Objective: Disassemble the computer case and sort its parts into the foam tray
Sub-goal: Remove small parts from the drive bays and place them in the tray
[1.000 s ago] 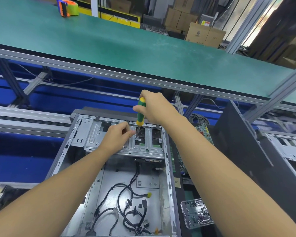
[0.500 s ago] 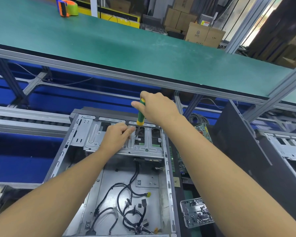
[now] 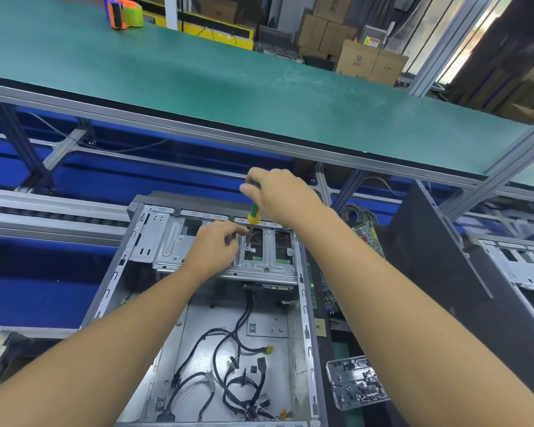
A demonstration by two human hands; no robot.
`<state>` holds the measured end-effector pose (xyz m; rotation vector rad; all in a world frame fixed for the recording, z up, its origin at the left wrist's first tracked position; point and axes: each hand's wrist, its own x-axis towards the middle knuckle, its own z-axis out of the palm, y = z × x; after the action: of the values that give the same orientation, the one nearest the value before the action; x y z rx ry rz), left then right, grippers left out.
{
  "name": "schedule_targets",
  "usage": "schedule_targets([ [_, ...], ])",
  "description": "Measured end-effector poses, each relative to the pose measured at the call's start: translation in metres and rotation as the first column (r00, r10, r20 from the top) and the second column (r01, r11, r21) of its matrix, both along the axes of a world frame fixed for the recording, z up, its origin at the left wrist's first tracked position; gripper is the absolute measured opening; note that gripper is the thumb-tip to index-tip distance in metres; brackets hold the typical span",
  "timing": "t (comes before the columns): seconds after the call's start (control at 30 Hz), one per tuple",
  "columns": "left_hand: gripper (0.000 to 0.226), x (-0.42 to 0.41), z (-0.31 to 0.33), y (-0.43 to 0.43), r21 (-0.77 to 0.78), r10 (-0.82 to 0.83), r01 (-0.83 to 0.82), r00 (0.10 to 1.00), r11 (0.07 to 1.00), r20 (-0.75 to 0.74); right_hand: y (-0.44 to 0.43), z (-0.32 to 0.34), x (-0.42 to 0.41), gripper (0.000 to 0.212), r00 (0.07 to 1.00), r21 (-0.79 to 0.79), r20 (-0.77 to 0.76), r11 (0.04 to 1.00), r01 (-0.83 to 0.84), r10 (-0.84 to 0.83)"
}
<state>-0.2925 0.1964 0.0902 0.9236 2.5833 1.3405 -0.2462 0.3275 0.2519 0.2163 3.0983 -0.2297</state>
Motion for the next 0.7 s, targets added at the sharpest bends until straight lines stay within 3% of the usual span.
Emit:
schedule_targets([
  [0.1, 0.032, -0.002, -0.001, 0.001, -0.057, -0.042, 0.038, 0.997, 0.998, -0.07, 0.0, 0.001, 0.0, 0.029, 0.999, -0.079, -0.037, 0.997, 0.009, -0.012],
  [0.17, 0.032, -0.003, -0.003, 0.001, -0.076, -0.064, 0.058, 0.995, 0.995, -0.082, 0.002, 0.005, -0.001, 0.025, 0.998, -0.228, 0.064, 0.973, 0.032, -0.018],
  [0.23, 0.029, -0.004, -0.005, 0.001, -0.067, -0.068, 0.063, 0.995, 0.996, -0.07, 0.002, 0.009, -0.001, 0.02, 0.988, -0.263, 0.154, 0.963, 0.059, -0.018],
  [0.3, 0.028, -0.005, -0.006, 0.002, -0.065, -0.069, 0.065, 0.996, 0.996, -0.062, -0.002, 0.009, 0.0, 0.021, 0.989, -0.227, 0.146, 0.971, 0.071, -0.038],
  [0.4, 0.026, -0.004, -0.006, 0.003, -0.087, -0.06, 0.055, 0.996, 0.995, -0.062, -0.007, 0.003, 0.001, 0.038, 0.994, -0.031, 0.044, 0.994, 0.103, -0.102],
  [0.47, 0.026, -0.004, -0.007, 0.003, -0.092, -0.058, 0.052, 0.996, 0.994, -0.062, -0.008, 0.0, 0.002, 0.032, 0.993, 0.052, -0.018, 0.992, 0.119, -0.118],
  [0.6, 0.022, -0.004, -0.006, 0.003, -0.085, -0.058, 0.052, 0.996, 0.995, -0.065, -0.006, 0.007, 0.0, 0.017, 0.995, -0.16, 0.072, 0.984, 0.081, -0.07],
  [0.7, 0.021, -0.005, -0.005, 0.003, -0.095, -0.06, 0.055, 0.997, 0.994, -0.056, -0.002, 0.014, 0.001, 0.023, 0.983, -0.227, 0.18, 0.97, 0.082, -0.041],
])
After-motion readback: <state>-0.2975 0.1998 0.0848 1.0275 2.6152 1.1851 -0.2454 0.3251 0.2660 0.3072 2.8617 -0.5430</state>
